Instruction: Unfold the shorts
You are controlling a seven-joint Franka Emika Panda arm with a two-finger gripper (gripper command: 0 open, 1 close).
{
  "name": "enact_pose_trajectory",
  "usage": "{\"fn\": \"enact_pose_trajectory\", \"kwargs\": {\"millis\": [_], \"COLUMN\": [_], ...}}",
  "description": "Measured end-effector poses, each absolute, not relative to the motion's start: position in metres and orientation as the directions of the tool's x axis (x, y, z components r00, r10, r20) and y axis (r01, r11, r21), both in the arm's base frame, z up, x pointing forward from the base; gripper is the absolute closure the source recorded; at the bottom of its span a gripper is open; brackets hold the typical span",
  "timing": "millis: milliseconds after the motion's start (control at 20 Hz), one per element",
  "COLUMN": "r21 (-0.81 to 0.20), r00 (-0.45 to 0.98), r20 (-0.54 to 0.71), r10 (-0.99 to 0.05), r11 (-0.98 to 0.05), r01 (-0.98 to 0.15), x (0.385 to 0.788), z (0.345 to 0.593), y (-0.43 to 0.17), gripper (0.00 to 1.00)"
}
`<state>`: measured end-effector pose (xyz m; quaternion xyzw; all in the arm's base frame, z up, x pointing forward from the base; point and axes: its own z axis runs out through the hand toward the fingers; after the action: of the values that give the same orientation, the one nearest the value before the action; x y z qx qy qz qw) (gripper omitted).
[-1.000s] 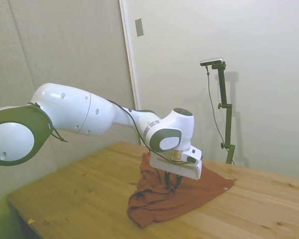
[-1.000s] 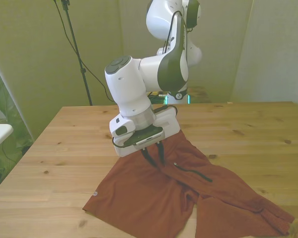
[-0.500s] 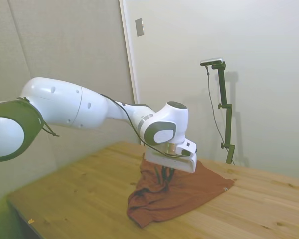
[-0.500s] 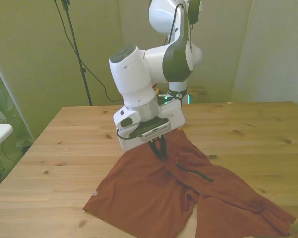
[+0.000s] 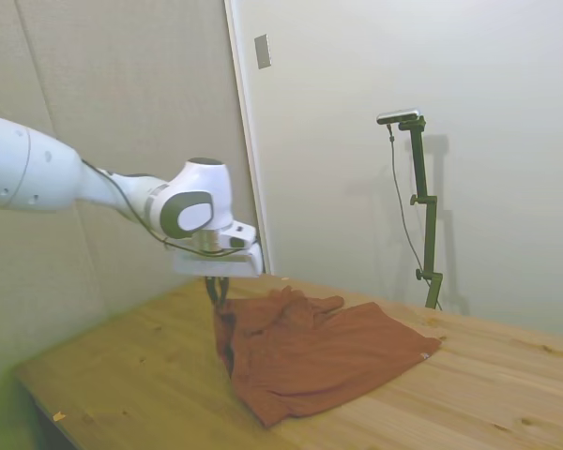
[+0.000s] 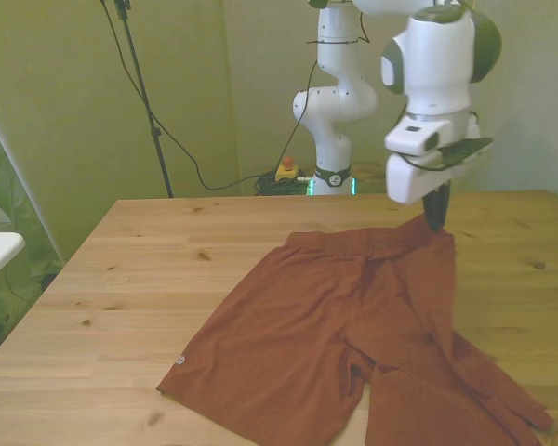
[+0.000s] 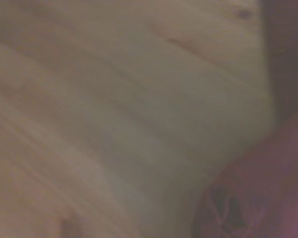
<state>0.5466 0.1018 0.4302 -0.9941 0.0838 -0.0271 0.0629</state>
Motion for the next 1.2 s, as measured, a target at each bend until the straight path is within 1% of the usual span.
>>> {"fn": "enact_pose_trajectory", "kwargs": {"millis": [50, 150, 300, 350, 600, 850, 1000, 1200], "r21": [-0.102, -0.046, 0.02, 0.036, 0.047, 0.048, 0.058, 0.053], "r00": [0.989, 0.993, 0.995, 0.995, 0.993, 0.994, 0.995, 0.997], "r20": [0.04, 0.024, 0.001, -0.002, 0.006, -0.005, -0.019, -0.027], "r10": [-0.146, -0.114, -0.097, -0.101, -0.118, -0.112, -0.095, -0.076], "r11": [-0.985, -0.993, -0.995, -0.994, -0.992, -0.993, -0.994, -0.996], "r01": [-0.141, -0.113, -0.097, -0.101, -0.119, -0.112, -0.094, -0.075], "x": [0.539, 0.526, 0.517, 0.515, 0.514, 0.501, 0.487, 0.471], "z": [0.418, 0.396, 0.374, 0.37, 0.373, 0.373, 0.379, 0.396], "y": [0.12, 0.138, 0.137, 0.134, 0.121, 0.119, 0.117, 0.115], "gripper": [1.0, 1.0, 1.0, 0.0, 0.0, 0.0, 0.0, 0.0]}}
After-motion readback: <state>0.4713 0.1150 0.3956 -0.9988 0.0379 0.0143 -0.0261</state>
